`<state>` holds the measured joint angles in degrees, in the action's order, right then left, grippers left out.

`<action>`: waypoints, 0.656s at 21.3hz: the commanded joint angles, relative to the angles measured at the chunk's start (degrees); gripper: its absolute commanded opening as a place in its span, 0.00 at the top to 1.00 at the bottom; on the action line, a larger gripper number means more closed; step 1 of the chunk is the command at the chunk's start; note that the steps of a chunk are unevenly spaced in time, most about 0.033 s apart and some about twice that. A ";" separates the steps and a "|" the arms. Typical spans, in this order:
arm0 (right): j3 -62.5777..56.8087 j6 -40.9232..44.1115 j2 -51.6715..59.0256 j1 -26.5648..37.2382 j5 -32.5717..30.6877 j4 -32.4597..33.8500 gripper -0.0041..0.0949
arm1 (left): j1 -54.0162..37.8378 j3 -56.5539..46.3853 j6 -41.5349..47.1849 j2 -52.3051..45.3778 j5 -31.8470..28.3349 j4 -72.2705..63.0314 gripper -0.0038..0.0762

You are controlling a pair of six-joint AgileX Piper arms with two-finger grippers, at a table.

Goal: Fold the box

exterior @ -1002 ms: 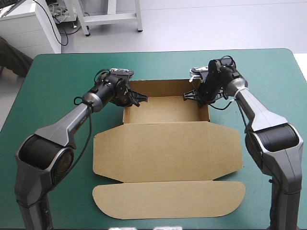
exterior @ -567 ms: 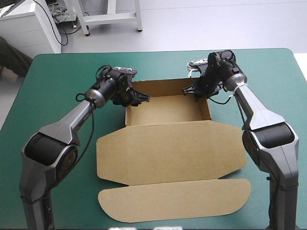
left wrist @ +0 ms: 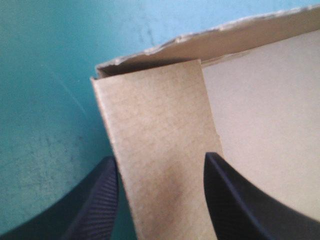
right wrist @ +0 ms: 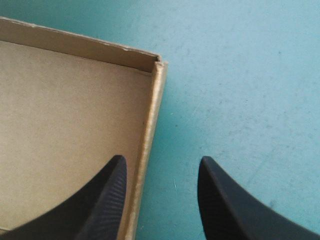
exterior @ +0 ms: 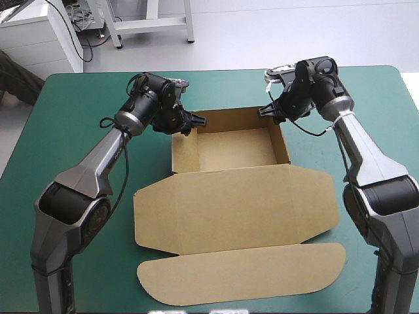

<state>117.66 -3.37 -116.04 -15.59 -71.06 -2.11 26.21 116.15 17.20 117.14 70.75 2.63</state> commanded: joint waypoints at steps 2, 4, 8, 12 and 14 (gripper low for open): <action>1.84 0.59 7.93 0.33 -0.78 0.39 0.53 | 0.18 4.51 -1.16 -7.95 3.32 -1.13 0.48; 1.84 0.59 10.12 0.33 -0.78 0.39 0.53 | 0.18 4.87 -3.27 -11.64 3.32 -1.54 0.48; 1.84 1.01 13.37 0.33 -0.78 0.39 0.53 | 0.18 4.87 -8.68 -21.82 3.32 -1.54 0.51; 1.84 1.01 13.15 0.33 -0.78 0.39 0.53 | 0.18 4.66 -14.59 -31.71 3.32 -1.54 0.76; 1.84 1.01 12.78 0.33 -0.78 0.39 0.53 | 0.18 3.65 -17.76 -35.85 3.32 -1.78 0.88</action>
<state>117.79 -2.29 -105.94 -15.59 -71.37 -2.11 26.21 119.14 3.27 88.15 71.41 1.21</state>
